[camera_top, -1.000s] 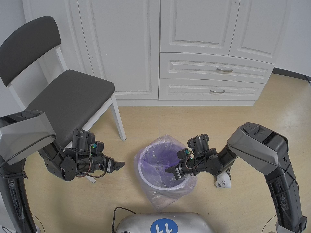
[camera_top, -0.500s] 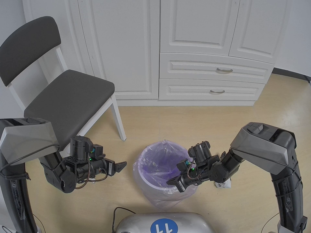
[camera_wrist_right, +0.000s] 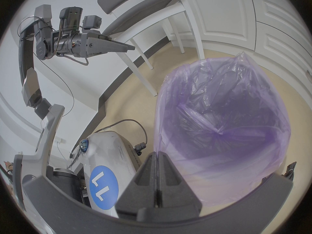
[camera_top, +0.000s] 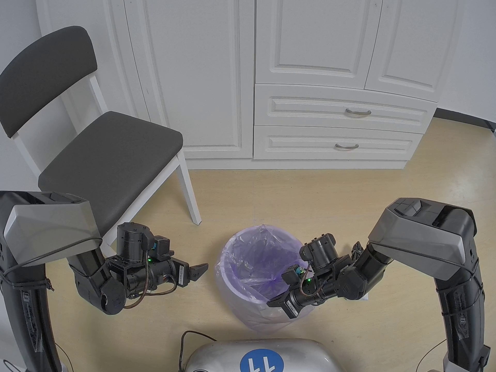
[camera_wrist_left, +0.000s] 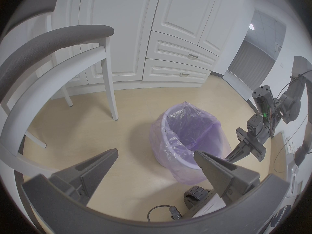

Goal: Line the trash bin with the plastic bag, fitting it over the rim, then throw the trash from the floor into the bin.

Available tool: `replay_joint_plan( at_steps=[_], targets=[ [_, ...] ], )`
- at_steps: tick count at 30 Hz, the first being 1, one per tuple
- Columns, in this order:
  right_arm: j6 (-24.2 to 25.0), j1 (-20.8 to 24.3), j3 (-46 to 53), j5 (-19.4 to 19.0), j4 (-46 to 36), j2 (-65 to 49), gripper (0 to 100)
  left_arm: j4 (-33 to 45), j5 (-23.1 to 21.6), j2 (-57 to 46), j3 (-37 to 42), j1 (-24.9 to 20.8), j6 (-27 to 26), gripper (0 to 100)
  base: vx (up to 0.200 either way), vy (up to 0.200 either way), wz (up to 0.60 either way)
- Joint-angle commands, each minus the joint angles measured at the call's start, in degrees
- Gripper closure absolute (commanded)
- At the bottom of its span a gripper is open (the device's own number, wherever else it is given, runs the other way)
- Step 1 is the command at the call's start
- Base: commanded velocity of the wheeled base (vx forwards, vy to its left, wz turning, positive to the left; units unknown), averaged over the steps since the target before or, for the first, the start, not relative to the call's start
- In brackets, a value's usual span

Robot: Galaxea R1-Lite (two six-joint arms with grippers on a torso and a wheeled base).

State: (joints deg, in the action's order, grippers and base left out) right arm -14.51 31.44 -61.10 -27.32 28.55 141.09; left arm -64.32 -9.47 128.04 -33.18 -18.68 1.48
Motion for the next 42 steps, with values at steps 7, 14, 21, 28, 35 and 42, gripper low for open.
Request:
replay_joint_plan(
  at_steps=[7,14,21,28,35,42],
  targets=[
    [-2.02,-0.41,0.63,-1.68,-0.07,1.73,100,-0.02,-0.02,1.16,-0.13,-0.13,0.02,0,0.0,0.0,0.0],
    [-2.19,-0.68,1.25,-1.68,-0.6,1.11,0,-1.42,-0.02,1.69,0.05,-0.22,0.11,0,0.0,0.0,0.0],
    [-2.19,-0.5,7.75,-4.94,-0.86,-8.12,0,-1.6,-0.02,1.86,-0.66,-0.4,0.11,0,0.0,0.0,0.0],
    [-3.69,-0.77,10.12,-5.02,-0.86,-13.48,0,-0.37,0.16,3.01,-4.79,-1.8,0.19,0,0.0,0.0,0.0],
    [-3.33,-5.25,4.06,0.42,-0.95,-13.3,0,14.4,0.16,4.94,-18.15,-3.65,0.19,0,0.0,0.0,0.0],
    [-3.33,-8.5,-5.43,10.97,-1.04,-5.39,0,29.42,3.06,8.72,-34.05,-3.65,-0.42,0,0.0,0.0,0.0]
  ],
)
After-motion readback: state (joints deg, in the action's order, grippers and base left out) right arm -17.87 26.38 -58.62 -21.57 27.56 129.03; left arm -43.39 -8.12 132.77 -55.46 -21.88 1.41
